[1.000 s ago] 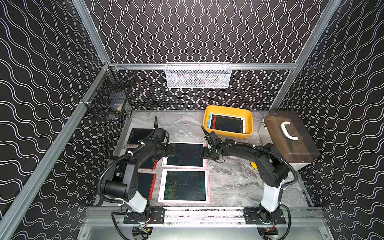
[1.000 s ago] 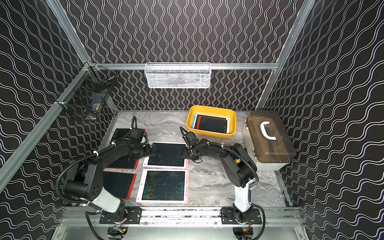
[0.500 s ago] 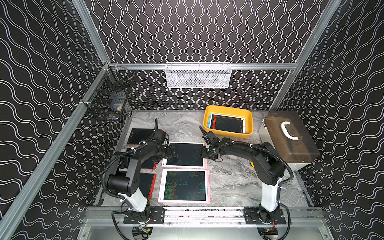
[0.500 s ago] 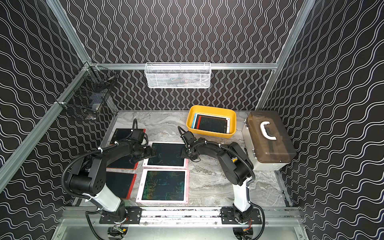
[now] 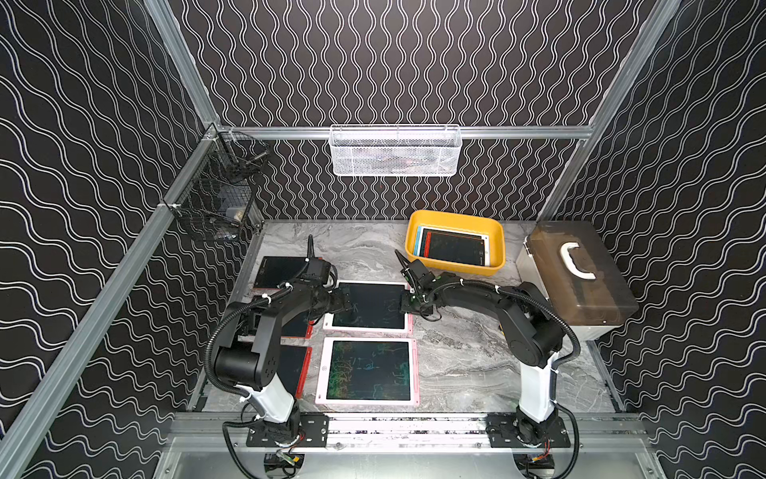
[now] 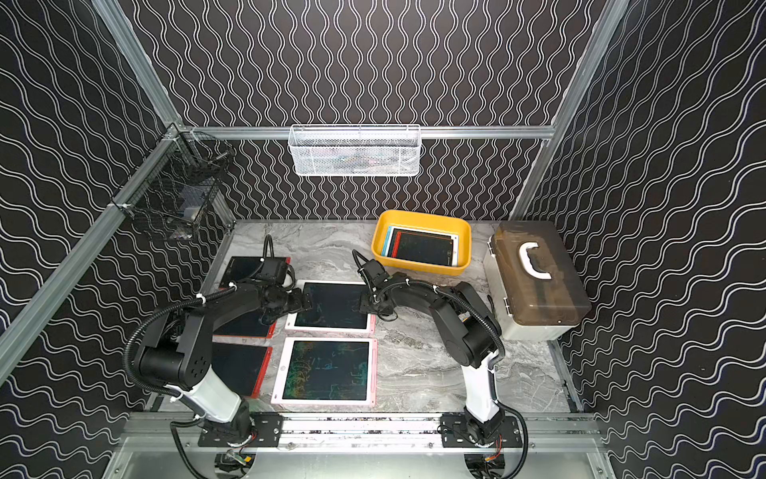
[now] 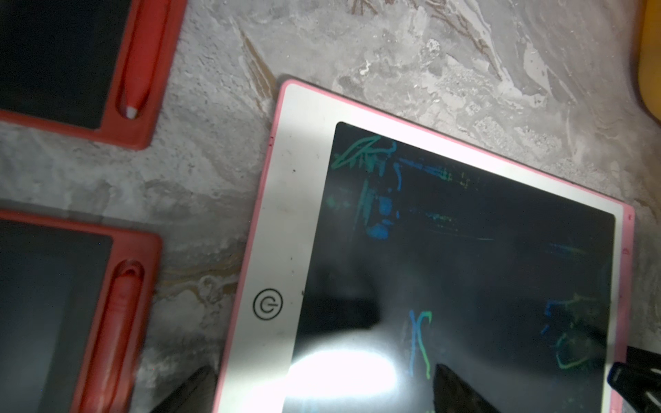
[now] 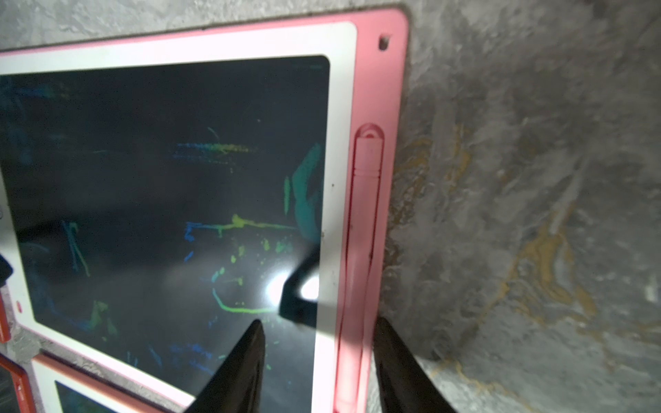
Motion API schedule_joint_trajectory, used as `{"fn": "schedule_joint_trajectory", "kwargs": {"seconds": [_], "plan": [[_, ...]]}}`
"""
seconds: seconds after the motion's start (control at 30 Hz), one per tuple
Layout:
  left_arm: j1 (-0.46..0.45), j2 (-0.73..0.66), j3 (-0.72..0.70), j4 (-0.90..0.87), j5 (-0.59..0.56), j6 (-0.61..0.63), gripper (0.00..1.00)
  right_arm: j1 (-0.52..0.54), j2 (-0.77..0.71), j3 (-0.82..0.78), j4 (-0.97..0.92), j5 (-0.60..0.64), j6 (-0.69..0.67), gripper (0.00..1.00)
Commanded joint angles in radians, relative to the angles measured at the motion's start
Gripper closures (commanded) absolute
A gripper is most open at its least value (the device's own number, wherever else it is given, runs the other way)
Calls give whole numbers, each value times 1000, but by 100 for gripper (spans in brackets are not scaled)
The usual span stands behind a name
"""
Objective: Take out the writing tablet from the storage box
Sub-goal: Place the writing tablet at the center of the board.
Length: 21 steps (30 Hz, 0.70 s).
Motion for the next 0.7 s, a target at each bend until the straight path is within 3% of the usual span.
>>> {"fn": "schedule_joint_trajectory", "kwargs": {"seconds": [0.0, 0.67], "plan": [[0, 1, -19, -57, 73, -37, 1, 3, 7, -4, -51, 13, 3, 49], [-1, -65, -30, -92, 25, -25, 1, 3, -31, -20, -74, 64, -8, 45]]}}
